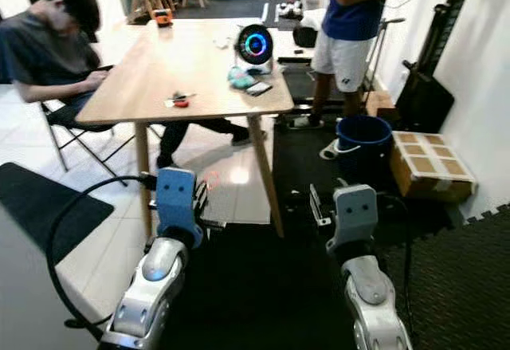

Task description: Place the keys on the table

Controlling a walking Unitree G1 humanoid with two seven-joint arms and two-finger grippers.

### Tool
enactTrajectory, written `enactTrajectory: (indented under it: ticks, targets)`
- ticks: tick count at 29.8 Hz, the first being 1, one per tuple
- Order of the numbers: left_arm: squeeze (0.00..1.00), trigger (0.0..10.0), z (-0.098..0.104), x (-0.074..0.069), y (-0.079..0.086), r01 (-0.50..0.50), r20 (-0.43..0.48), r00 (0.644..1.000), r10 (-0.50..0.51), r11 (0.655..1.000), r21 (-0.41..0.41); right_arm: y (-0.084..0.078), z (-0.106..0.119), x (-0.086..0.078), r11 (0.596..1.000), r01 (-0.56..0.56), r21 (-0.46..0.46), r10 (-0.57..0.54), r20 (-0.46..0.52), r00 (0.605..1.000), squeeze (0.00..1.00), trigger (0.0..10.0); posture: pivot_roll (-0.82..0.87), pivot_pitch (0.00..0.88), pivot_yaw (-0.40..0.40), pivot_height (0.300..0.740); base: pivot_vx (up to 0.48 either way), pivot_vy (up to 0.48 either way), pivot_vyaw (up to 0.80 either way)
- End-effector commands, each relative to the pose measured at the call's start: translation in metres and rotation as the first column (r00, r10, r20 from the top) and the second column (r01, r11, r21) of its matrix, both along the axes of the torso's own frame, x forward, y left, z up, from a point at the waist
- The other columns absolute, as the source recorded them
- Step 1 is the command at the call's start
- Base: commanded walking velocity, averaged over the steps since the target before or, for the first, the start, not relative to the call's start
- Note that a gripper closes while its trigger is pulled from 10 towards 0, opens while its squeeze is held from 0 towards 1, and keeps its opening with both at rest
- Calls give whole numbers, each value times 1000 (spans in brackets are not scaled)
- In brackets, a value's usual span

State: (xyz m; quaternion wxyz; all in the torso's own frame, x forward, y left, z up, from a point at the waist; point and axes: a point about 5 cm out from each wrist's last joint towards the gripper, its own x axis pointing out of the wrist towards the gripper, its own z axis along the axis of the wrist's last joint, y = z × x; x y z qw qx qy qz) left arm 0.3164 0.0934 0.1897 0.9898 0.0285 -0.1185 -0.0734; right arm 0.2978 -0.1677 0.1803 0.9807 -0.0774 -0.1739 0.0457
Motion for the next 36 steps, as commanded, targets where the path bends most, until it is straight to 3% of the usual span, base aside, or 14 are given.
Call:
enactTrajectory:
  ticks: [1,36]
  targets:
    - [0,10000,-4,0,8,-32,-9,999,32,999,10,5,-2,0,1000,-22,2,22,-3,1000,0,10000,-28,145,16,740,480,0,0]
    - [0,10000,-4,0,9,-32,-7,999,32,999,15,5,-6,0,1000,-8,29,9,-9,1000,0,10000,-22,156,31,740,460,0,0]
